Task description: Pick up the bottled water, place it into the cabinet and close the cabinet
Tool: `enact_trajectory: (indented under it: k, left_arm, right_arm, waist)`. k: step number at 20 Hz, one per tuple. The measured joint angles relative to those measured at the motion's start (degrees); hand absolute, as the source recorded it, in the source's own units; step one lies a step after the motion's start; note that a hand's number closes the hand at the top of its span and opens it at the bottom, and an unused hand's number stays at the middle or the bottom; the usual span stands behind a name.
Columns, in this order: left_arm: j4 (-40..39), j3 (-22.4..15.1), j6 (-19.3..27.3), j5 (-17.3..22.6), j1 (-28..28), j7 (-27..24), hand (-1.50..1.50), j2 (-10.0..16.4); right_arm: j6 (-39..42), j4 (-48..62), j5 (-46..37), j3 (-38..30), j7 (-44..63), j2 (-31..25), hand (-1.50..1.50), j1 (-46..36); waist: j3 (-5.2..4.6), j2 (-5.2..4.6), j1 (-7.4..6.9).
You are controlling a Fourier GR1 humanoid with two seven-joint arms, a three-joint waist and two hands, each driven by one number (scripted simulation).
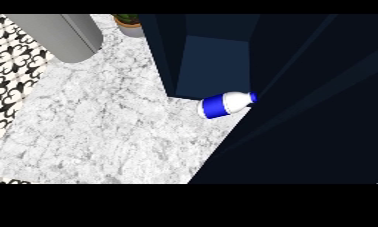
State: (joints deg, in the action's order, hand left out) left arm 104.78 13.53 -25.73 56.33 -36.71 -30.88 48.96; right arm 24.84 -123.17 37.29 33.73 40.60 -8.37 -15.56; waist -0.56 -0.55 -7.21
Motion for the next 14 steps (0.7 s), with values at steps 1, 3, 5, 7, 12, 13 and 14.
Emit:
enact_trajectory:
  k: [1, 3, 5, 7, 12, 13, 14]
  left_arm:
    - [-0.10, 0.41, -0.27, 0.31, -0.11, 0.01, -1.50, 0.06]
    - [-0.69, 1.25, -1.24, 0.77, -0.88, 0.04, -1.50, 0.11]
    - [-1.61, 1.86, -2.24, 0.91, -1.57, -0.26, -1.50, -0.47]
    - [-2.54, 3.25, -3.94, 1.30, -2.76, -0.46, -1.50, -0.62]
    - [-3.83, 6.10, -6.16, 1.15, -5.27, -0.07, -1.50, -2.64]
    - [-3.50, 6.57, -6.16, 1.00, -5.66, 0.16, -1.50, -3.14]
    - [-3.17, 6.85, -6.04, 0.72, -5.88, 0.52, -1.50, -3.56]
  right_arm:
    - [-1.35, 2.36, 1.24, -1.31, 0.40, 1.01, 1.50, -1.66]
    - [-6.48, 6.29, 3.18, -2.55, 1.57, 3.75, 1.50, -5.76]
    - [-10.69, 11.10, 5.06, -4.05, 1.76, 5.51, 1.50, -10.49]
    - [-13.65, 16.31, 6.96, -6.05, 1.76, 6.61, 1.50, -15.41]
    - [-14.99, 28.69, 10.84, -12.85, 1.06, 7.93, 1.50, -25.32]
    - [-14.44, 31.28, 10.95, -13.73, 0.06, 8.08, 1.50, -26.69]
    - [-14.05, 33.31, 11.15, -14.84, -0.35, 8.13, 1.50, -27.83]
  waist:
    - [0.05, 0.00, 0.32]
    - [0.14, 0.08, 0.90]
    - [0.23, 0.14, 1.57]
    - [0.30, 0.21, 2.09]
    - [0.42, 0.37, 3.70]
    - [0.45, 0.45, 3.89]
    - [0.52, 0.52, 4.20]
